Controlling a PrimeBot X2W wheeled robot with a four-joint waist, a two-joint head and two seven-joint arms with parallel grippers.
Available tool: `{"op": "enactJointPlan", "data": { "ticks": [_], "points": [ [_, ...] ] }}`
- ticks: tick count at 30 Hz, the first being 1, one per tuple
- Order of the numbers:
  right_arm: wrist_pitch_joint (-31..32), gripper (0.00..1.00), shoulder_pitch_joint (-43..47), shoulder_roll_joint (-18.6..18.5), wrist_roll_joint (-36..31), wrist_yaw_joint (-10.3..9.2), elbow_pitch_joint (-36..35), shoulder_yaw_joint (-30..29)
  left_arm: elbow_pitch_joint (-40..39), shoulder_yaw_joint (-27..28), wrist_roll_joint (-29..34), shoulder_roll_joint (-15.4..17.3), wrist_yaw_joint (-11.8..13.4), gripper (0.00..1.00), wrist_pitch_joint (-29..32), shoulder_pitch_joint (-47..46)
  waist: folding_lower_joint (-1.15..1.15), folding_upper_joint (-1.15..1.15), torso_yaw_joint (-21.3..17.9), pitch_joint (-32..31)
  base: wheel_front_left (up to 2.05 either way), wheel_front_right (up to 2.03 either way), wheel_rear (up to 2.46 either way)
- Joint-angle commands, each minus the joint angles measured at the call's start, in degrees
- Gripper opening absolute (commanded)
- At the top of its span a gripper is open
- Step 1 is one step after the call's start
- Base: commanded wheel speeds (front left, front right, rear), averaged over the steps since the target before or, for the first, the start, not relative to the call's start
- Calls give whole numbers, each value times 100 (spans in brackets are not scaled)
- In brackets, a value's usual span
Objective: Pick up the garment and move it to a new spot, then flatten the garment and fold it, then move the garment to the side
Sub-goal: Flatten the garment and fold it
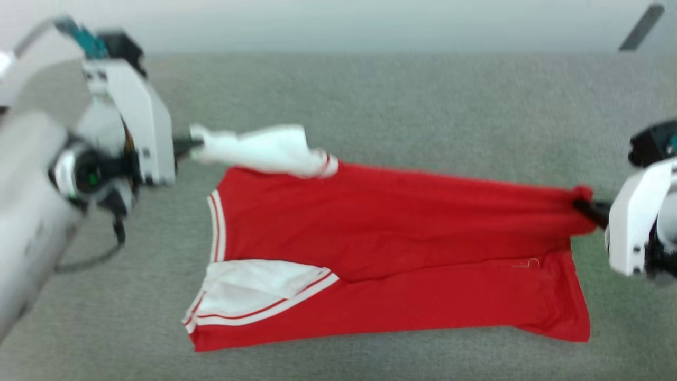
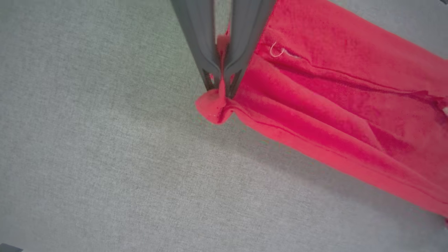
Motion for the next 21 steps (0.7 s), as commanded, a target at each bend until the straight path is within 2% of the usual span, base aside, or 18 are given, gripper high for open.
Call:
{"op": "enactJointPlan", "data": {
  "ticks": [1,7,11,14,18,19,21],
  "points": [
    [-26,0,195,-15,-30,-7,-47,-59,-239,-7,-76,146,152,0,-11,246,0,0,284,-385,0,0,0],
    [29,0,852,23,-68,-7,-266,-200,-1860,-57,-316,818,945,0,-149,1301,0,0,378,-566,0,0,0],
    [84,0,1168,85,-80,-6,-341,-313,-2555,-94,-492,1033,1290,0,-360,1920,0,0,426,-579,0,0,0],
    [129,0,1293,136,-145,-6,-393,-360,-2745,-120,-559,1024,1375,0,-565,2236,0,0,439,-574,0,0,0],
    [233,0,1320,228,-175,-6,-421,-361,-2646,-153,-561,909,1331,0,-765,2451,0,0,426,-578,0,0,0],
    [250,0,1307,251,-173,-6,-433,-345,-2601,-144,-577,868,1304,6,-816,2483,0,0,418,-580,0,0,0],
    [295,0,1270,268,-138,-7,-481,-286,-2512,-136,-633,805,1268,24,-835,2537,0,0,401,-594,0,0,0]
  ]
}}
